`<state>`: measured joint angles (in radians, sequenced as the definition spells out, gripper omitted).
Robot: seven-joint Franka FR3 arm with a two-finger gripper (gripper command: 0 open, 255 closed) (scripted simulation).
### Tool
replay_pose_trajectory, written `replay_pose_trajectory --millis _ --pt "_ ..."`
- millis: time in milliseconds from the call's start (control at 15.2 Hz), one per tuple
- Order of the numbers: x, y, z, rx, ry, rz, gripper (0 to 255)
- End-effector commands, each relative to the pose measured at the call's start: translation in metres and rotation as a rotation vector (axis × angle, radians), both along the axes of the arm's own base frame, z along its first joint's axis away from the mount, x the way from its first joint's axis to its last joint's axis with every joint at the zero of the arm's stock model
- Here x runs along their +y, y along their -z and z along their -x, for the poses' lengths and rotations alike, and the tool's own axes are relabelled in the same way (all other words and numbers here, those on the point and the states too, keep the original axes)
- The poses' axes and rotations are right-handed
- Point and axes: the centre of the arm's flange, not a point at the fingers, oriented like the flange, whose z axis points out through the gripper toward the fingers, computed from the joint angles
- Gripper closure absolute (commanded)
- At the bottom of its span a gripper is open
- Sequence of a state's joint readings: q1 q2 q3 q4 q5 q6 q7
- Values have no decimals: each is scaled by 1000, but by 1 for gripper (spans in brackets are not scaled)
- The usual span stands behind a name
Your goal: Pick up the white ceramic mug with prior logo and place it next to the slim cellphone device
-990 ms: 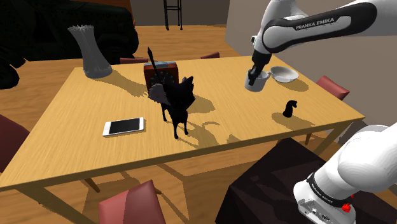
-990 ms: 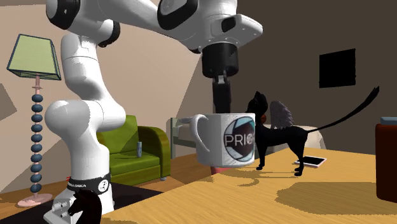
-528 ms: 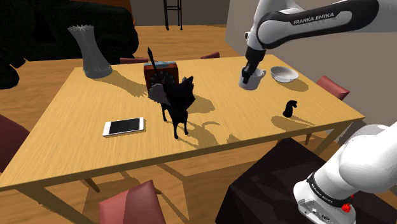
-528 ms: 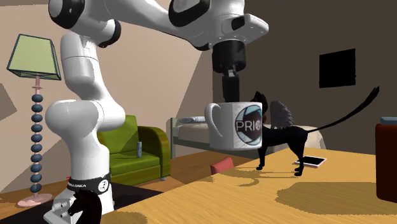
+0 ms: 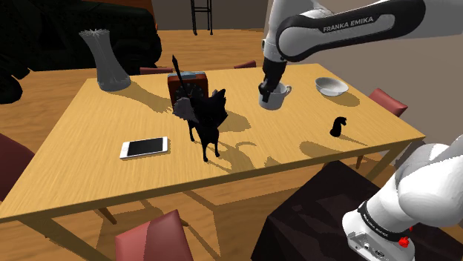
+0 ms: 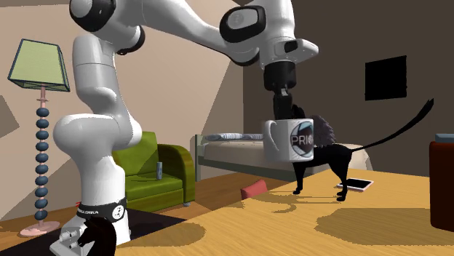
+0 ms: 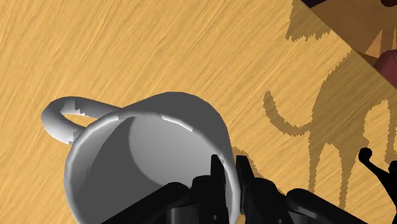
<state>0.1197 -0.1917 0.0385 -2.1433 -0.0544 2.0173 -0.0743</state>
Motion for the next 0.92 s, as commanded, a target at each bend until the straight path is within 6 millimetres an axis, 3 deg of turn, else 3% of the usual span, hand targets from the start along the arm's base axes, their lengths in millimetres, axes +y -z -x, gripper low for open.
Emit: replay_pose_trajectory --millis 0,858 --pt "29 1 -4 0 1 0 255" --pt "197 1 -39 0 1 0 255"
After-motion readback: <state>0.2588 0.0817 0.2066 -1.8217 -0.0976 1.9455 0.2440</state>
